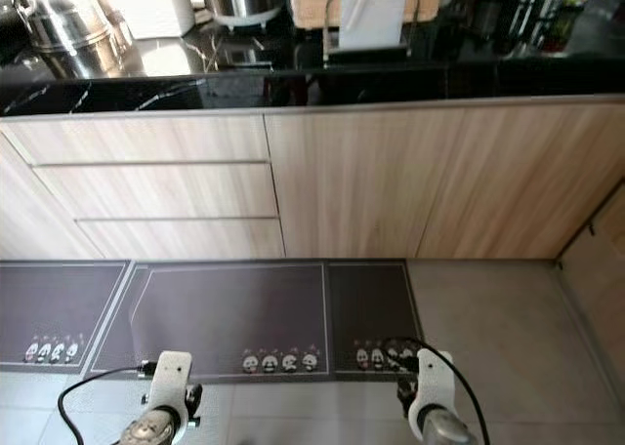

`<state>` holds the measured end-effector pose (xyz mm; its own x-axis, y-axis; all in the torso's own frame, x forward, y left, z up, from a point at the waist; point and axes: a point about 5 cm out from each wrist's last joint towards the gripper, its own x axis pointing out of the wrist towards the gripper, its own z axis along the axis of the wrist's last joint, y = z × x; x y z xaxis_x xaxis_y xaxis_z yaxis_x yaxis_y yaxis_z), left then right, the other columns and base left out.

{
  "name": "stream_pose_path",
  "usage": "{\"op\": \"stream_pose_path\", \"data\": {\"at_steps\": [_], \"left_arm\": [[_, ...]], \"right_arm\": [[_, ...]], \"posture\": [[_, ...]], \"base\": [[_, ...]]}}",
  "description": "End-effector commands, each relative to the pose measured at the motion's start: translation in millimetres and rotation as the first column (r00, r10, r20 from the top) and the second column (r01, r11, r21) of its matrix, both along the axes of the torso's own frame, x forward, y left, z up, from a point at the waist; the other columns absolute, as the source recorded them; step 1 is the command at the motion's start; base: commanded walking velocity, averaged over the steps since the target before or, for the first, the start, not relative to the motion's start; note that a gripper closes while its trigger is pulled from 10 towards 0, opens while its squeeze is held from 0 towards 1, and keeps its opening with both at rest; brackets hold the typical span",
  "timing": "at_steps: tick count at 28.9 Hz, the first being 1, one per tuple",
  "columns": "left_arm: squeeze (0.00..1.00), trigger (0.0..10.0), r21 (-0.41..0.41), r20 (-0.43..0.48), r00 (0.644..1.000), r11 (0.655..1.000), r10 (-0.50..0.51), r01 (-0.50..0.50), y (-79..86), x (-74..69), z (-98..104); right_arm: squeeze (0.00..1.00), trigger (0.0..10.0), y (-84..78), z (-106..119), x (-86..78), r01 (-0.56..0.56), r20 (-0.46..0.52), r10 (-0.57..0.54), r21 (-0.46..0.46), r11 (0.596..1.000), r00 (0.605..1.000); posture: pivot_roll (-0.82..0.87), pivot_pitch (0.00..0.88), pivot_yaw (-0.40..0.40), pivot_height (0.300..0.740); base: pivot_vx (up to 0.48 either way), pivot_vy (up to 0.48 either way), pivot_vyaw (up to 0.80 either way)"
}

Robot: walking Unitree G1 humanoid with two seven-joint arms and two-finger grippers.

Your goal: Kitchen organization

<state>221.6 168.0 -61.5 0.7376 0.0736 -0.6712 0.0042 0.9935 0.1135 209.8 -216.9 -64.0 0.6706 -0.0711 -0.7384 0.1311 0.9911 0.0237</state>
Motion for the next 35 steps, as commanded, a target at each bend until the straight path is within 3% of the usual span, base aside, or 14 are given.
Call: {"op": "stream_pose_path", "data": {"at_steps": [1,17,35], "left_arm": [[0.00,10.0,0.008,-0.025,0.999,1.000,0.024,-0.024,9.5,-6.1,-3],[0.00,10.0,0.010,-0.073,0.996,0.999,0.052,-0.052,19.1,-17.4,-9],[0.00,10.0,0.006,-0.084,0.995,0.999,0.048,-0.048,19.4,-17.9,-10]], "right_arm": [[0.00,10.0,9.2,-2,0.5,-0.024,-0.007,0.024,0.013,1.000,1.000],[0.00,10.0,10.0,-2,-0.3,-0.029,-0.010,0.030,0.016,0.999,1.000],[0.00,10.0,10.1,-2,0.7,-0.030,-0.005,0.030,0.015,0.999,1.000]], "posture": [[0.03,0.080,0.035,0.740],[0.03,0.109,0.038,0.740],[0.04,0.088,0.037,0.740]], "base": [[0.000,0.000,0.00],[0.000,0.000,0.00],[0.294,0.000,0.00]]}}
